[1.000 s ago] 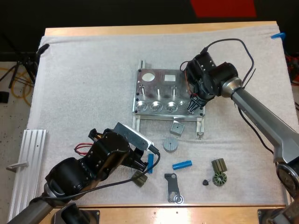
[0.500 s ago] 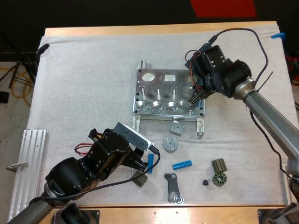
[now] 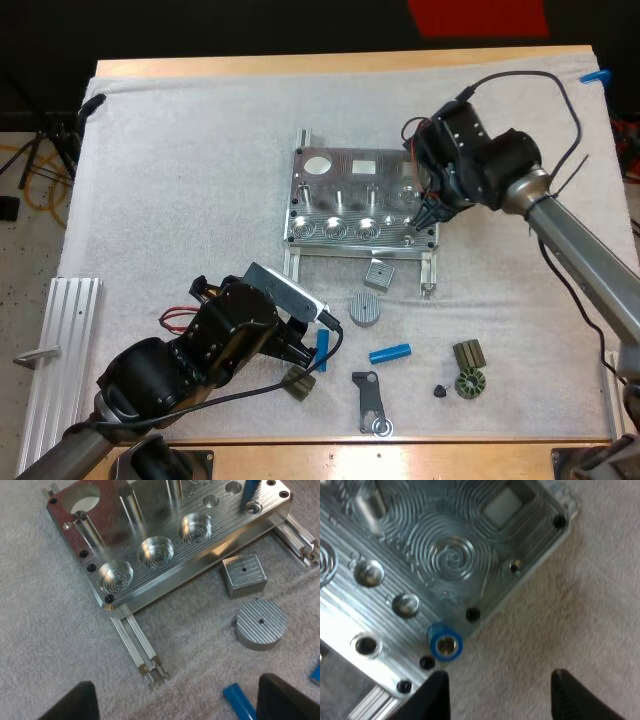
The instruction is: Load cells from right to left
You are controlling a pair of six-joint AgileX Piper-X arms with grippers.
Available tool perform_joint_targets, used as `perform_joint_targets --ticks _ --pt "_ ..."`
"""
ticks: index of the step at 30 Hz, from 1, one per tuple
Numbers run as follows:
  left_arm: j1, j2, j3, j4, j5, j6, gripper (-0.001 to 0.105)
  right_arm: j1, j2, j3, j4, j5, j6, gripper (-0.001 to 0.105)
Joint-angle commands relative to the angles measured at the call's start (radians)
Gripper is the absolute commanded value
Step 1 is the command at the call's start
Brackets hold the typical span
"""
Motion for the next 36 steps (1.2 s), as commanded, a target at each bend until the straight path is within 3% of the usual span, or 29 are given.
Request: perform_joint_targets --ticks 1,12,21,27,36 --pt "-0.005 -0.008 -0.004 0.002 -0.012 0.001 0.065 -0.004 -0.043 -0.007 0.032 0.0 0.027 0.046" --pt "-0.005 -0.008 -0.004 0.026 0.033 -0.007 0.065 -0.004 -0.206 -0.007 0.187 -0.032 0.108 0.046" --pt "-0.005 -0.008 -0.004 0.127 0.042 -0.06 0.065 -0.004 -0.346 -0.007 0.233 -0.223 0.182 0.046" --pt "-0.005 -0.008 -0.004 0.132 0.141 -0.12 0.065 -0.004 -0.434 -0.004 0.247 -0.339 0.182 0.046" --pt "-0.005 -0.008 -0.004 0.132 0.166 -0.142 0.064 -0.004 -0.614 0.122 0.287 -0.519 0.188 0.046"
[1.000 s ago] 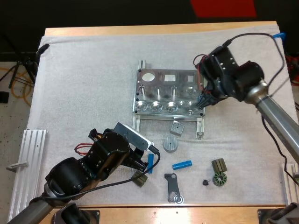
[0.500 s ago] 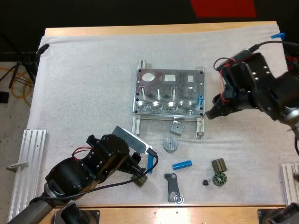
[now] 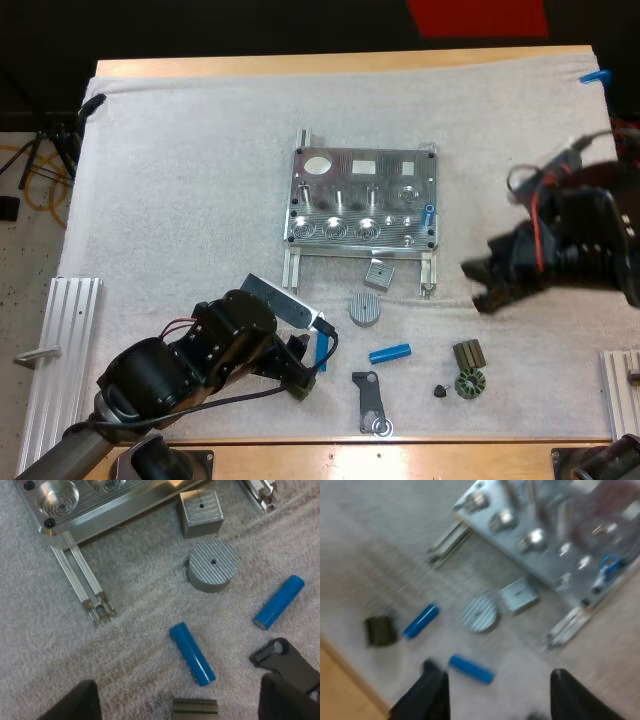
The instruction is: Load cells from right to left
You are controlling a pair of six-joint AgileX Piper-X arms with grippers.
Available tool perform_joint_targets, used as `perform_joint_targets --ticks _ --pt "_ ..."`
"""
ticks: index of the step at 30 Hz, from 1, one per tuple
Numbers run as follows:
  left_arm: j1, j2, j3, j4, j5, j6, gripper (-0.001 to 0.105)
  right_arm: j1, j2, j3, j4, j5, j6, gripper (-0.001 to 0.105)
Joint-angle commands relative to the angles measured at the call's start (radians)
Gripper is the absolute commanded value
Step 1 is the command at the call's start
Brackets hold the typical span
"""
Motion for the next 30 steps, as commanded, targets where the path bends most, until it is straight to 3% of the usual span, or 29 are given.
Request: perform_joint_targets --ticks 1,11,24,30 --pt "-0.005 -0.008 -0.004 0.002 0.002 -0.01 0.064 -0.004 -0.047 0.038 0.03 -0.062 -0.001 0.046" --pt "-0.005 -0.008 -0.004 0.002 -0.003 -0.01 0.064 -0.004 -0.234 0.247 0.037 -0.236 -0.001 0.046" --pt "-0.005 0.098 0.052 0.0 -0.005 -0.011 0.064 -0.004 -0.288 0.325 0.013 -0.254 -0.009 0.046" --pt "-0.005 0.198 0.053 -0.092 0.004 -0.034 0.064 -0.004 -0.288 0.325 -0.019 -0.254 -0.009 0.046"
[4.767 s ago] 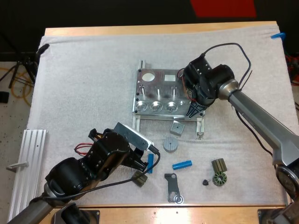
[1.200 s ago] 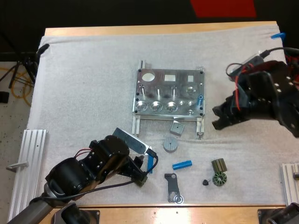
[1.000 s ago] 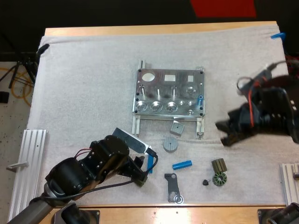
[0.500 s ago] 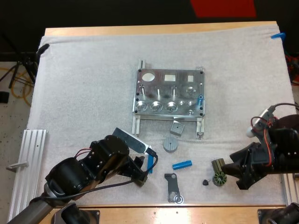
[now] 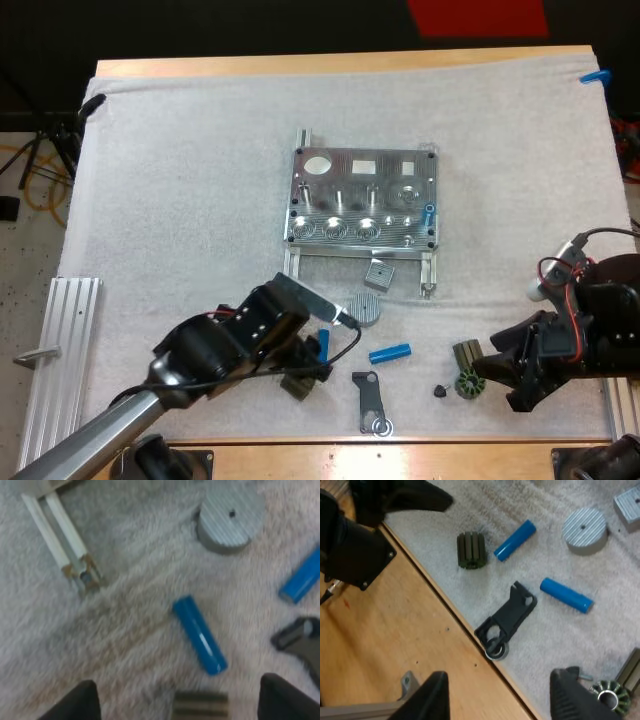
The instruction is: Load cells from right to left
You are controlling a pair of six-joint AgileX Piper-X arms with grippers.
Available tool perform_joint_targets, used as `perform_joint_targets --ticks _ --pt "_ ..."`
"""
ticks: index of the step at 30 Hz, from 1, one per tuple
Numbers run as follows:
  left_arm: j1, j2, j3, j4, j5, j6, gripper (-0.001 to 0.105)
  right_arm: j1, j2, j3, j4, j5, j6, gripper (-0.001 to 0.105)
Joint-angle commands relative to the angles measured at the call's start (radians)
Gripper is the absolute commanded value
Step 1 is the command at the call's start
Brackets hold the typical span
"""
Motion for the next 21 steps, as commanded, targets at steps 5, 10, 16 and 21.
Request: perform_joint_targets --ticks 5,10,16,21 --pt "-0.005 0.109 -0.001 -0.055 0.012 -0.017 0.064 -0.004 -0.005 -0.005 -0.021 -0.009 -0.007 0.046" --pt "-0.005 0.19 0.0 -0.05 0.05 -0.046 0.064 -0.004 -0.005 -0.005 -0.021 -0.009 -0.007 0.046" --pt "-0.012 0.252 0.002 -0.074 0.082 -0.061 0.063 -0.004 -0.005 -0.005 -0.021 -0.009 -0.007 0.046" --pt "-0.047 0.285 0.01 -0.115 0.089 -0.081 0.063 -0.004 -0.005 -0.005 -0.021 -0.009 -0.007 0.046"
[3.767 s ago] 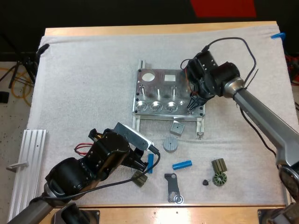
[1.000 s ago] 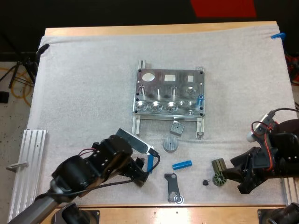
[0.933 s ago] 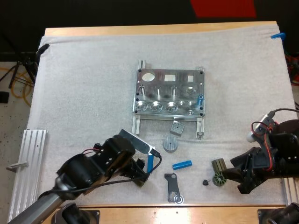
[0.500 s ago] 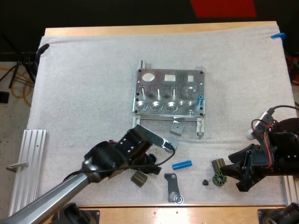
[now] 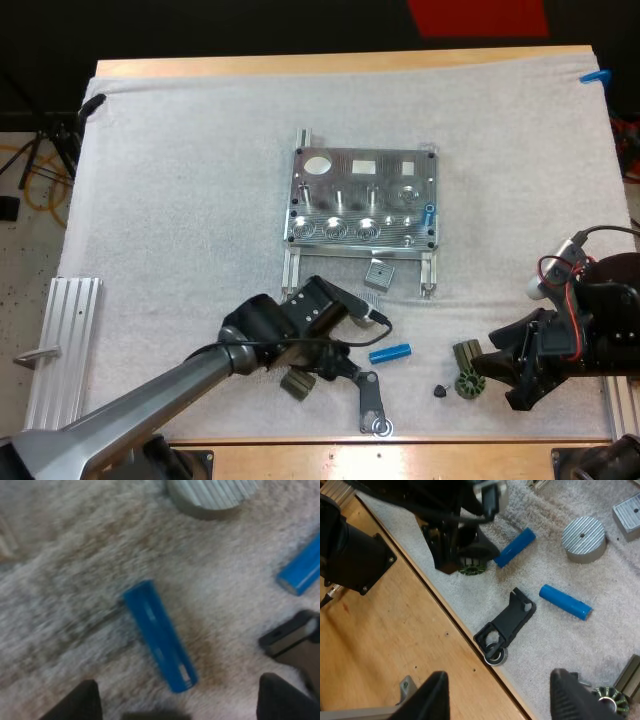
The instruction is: Load cells from right to left
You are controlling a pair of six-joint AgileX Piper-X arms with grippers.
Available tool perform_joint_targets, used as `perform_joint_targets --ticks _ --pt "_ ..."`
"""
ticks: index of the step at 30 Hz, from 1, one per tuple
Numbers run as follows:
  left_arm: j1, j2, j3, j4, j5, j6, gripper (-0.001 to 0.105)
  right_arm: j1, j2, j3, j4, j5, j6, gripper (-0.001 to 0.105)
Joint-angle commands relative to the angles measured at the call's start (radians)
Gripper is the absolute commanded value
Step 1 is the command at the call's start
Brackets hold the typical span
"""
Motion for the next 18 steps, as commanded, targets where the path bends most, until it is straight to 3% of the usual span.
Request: perform_joint_targets --ticks 1,18 --pt "-0.017 0.013 0.001 -0.021 0.0 -0.009 0.063 -0.004 -0.005 -0.005 -0.007 -0.009 -0.007 0.046" --pt "-0.038 0.184 0.0 -0.045 0.0 -0.017 0.063 -0.004 -0.005 -0.005 -0.007 -0.009 -0.007 0.046"
